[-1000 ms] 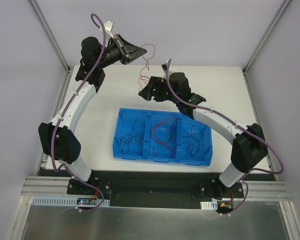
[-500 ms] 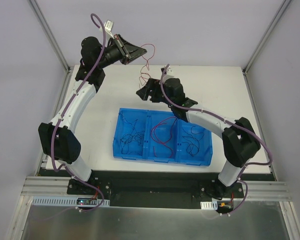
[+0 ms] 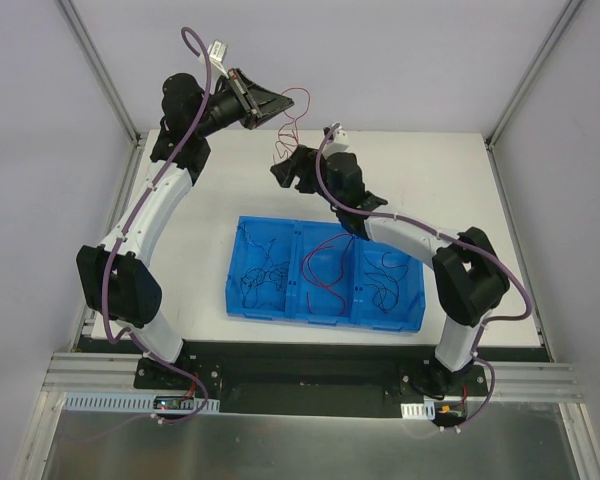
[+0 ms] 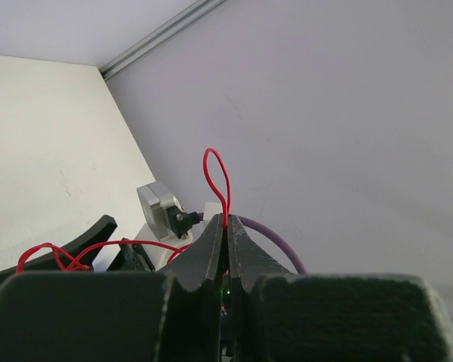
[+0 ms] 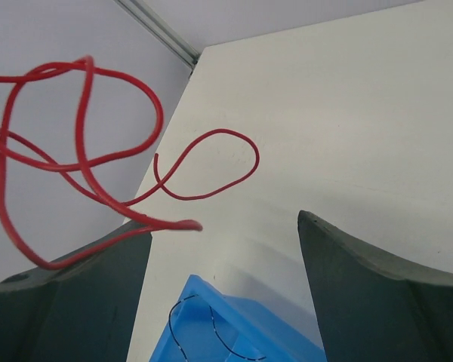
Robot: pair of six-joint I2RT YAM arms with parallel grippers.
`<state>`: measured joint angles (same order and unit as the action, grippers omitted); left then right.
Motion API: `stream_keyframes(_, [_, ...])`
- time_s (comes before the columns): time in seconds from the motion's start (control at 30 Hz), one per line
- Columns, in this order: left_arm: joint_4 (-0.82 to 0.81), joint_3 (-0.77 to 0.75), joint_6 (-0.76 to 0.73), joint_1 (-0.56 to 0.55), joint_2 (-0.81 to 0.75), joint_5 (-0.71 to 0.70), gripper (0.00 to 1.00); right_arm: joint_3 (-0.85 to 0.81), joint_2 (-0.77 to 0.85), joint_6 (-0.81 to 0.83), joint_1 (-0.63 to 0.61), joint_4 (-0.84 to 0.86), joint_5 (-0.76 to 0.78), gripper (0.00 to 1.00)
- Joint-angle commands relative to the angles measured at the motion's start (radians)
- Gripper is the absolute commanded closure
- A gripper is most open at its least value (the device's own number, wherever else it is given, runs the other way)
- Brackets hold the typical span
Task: Untangle the cables
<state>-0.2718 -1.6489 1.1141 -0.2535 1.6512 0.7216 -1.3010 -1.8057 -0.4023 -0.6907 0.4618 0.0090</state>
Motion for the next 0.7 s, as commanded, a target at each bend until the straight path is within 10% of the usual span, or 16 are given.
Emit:
stream_keyframes(0.0, [-0.044,-0.014,0.001,0.008,-0.045,-0.007,1.0,-0.012,0.077,0.086,0.0,0.106,-0.038,0.2])
stream_keyframes(0.67, [-0.288,-0.034,0.107,0.026,0.002,0.098,1.0,0.456,0.407,0.128,0.273,0.182,-0.507,0.25])
